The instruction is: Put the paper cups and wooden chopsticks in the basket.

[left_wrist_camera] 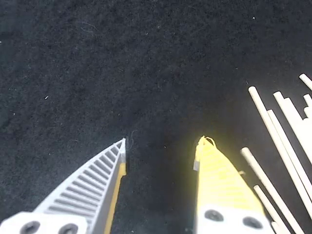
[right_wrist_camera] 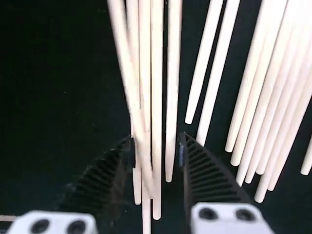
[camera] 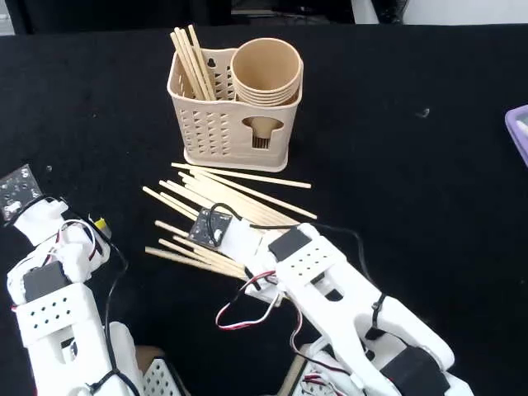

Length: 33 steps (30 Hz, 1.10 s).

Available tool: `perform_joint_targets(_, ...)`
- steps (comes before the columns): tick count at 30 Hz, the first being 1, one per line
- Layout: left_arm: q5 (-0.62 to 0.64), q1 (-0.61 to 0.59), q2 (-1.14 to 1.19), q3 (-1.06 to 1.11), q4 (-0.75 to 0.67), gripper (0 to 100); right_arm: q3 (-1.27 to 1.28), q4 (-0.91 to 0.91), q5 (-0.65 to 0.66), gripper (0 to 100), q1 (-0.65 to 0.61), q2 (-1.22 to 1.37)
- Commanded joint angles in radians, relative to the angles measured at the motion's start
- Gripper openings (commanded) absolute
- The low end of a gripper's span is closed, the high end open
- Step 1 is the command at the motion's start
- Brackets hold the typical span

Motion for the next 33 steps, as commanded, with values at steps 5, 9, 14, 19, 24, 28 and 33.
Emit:
perform_joint_targets(5, 0.0, -0.007, 0.003, -0.016, -0.015, 23, -0.016, -0.135, 0.008, 10.3, 0.015, -0.013)
perform_joint_targets(9, 0.0, -0.007, 0.003, -0.016, -0.015, 23, -0.016, -0.14, 0.008, 10.3, 0.014, -0.013)
perform_joint_targets(14, 0.0, -0.007, 0.003, -0.016, -0.015, 23, -0.015, -0.143, 0.008, 10.3, -0.002, -0.007)
perform_joint_targets(19, 0.0, -0.007, 0.003, -0.016, -0.015, 23, -0.038, -0.187, -0.028, 10.3, -0.021, 0.119)
perform_joint_targets(24, 0.0, -0.007, 0.003, -0.016, -0.015, 23, -0.116, -0.176, -0.031, 9.9, -0.021, 0.265)
perform_joint_targets(28, 0.0, -0.007, 0.003, -0.016, -0.015, 23, -0.148, -0.118, -0.026, 0.5, -0.018, 0.246)
perform_joint_targets(33, 0.0, -0.007, 0.003, -0.016, -0.015, 23, -0.171, -0.008, -0.026, 1.1, -0.017, 0.107)
